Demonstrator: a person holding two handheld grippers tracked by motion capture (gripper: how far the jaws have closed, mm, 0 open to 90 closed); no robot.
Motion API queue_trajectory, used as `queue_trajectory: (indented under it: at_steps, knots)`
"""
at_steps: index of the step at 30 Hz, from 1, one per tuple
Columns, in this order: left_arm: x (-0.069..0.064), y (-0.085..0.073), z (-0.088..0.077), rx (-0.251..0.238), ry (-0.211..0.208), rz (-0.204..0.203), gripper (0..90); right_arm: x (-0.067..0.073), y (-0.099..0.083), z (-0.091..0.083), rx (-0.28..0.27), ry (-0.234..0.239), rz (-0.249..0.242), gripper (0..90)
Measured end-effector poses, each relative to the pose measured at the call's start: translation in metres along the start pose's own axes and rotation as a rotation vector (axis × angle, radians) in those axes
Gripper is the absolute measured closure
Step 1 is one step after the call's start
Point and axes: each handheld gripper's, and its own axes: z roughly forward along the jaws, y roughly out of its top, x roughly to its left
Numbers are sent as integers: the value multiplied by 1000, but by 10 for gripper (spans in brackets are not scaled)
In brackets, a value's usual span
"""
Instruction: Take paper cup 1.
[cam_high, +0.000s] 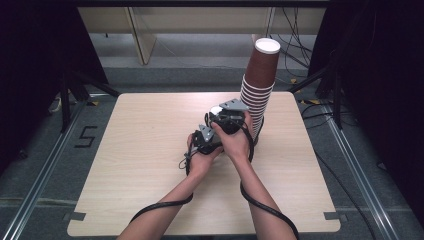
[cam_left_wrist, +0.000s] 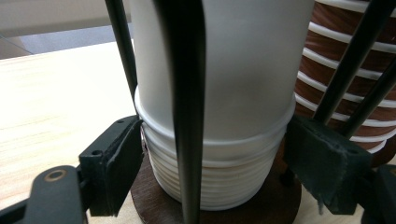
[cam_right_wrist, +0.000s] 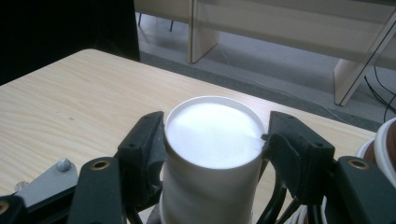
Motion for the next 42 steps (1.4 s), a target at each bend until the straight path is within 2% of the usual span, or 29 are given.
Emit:
queue_trajectory:
  at_steps: [2, 5, 9, 12, 18, 20, 22, 24, 25, 28, 30, 36, 37, 42]
  knots:
    - [0, 0, 0, 4, 0, 4, 196, 1, 0, 1, 4, -9, 6, 376]
    - [1, 0, 0, 3, 3, 10, 197, 2, 2, 3, 20, -22, -17, 368]
    - [0, 0, 0, 2, -2, 8, 196, 5, 3, 4, 57, -27, 11, 361]
    - [0, 0, 0, 5, -2, 10, 196, 4, 4, 6, 55, -28, -11, 357]
    - [0, 0, 0, -6, 4, 3, 196, 7, 6, 7, 93, -43, 21, 349]
    - [0, 0, 1, -7, 5, 2, 196, 6, 6, 10, 84, -47, 2, 346]
    - [0, 0, 0, 1, -1, 8, 196, 7, 6, 9, 100, -46, 17, 345]
    - [0, 0, 0, 9, 3, 15, 196, 6, 7, 11, 95, -47, -15, 342]
    - [0, 0, 0, 10, 3, 16, 196, 8, 7, 12, 103, -54, 9, 340]
    - [0, 1, 1, 9, 3, 16, 196, 8, 7, 13, 109, -51, 14, 339]
    - [0, 1, 1, 9, 3, 16, 196, 7, 8, 13, 106, -53, -5, 340]
    - [0, 1, 1, 13, 7, 21, 195, 7, 7, 13, 103, -51, 5, 344]
    - [0, 1, 1, 12, 4, 19, 195, 6, 7, 13, 97, -51, -16, 347]
    - [0, 1, 1, -6, -2, 9, 194, 6, 7, 13, 87, -44, -3, 350]
